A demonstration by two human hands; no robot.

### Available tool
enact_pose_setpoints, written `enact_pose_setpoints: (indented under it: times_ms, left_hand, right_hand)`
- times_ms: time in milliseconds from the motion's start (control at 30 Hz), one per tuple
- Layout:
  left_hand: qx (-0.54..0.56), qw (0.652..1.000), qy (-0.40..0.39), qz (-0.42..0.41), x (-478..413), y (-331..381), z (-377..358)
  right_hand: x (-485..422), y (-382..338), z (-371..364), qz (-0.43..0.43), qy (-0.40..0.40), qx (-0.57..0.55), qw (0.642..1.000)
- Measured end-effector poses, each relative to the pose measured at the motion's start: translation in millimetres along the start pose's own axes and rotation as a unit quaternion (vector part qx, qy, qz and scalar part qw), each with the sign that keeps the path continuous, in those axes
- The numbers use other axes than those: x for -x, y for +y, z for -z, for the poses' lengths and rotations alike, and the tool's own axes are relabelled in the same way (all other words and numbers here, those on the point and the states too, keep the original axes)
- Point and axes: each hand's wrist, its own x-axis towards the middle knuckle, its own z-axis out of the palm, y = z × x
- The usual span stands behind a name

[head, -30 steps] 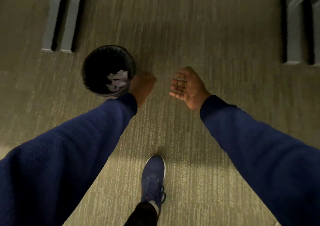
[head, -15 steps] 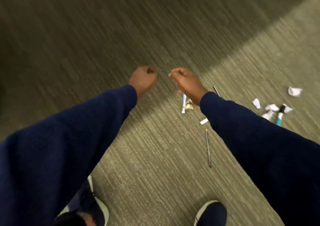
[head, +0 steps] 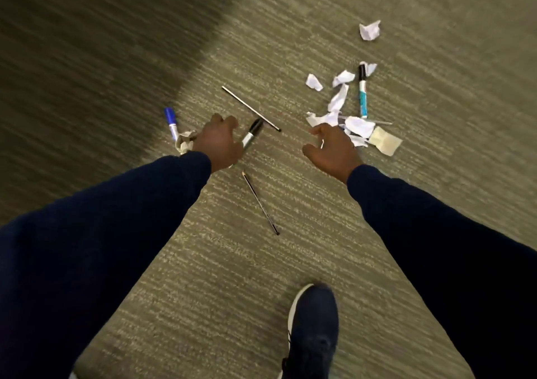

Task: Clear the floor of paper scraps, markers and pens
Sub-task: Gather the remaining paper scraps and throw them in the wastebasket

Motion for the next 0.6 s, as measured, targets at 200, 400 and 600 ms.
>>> enact_pose_setpoints:
  times_ms: [200, 400, 600]
  left_hand:
    - [-0.075, 0.984, 0.041, -0.155, -23, 46, -45]
    - [-0.168, 0.943, 0.058, -0.280, -51, 115, -71]
    - [-0.189, 0.932, 0.009, -0.309, -64, 159, -81]
  right_hand:
    - [-11, 58, -7, 0.005, 0.134, 0.131, 0.982]
    - [-26, 100, -8, -0.015, 0.148, 0.125, 0.981]
    - [-36, 107, -9, 0.005, 0.135, 0.183, 0.974]
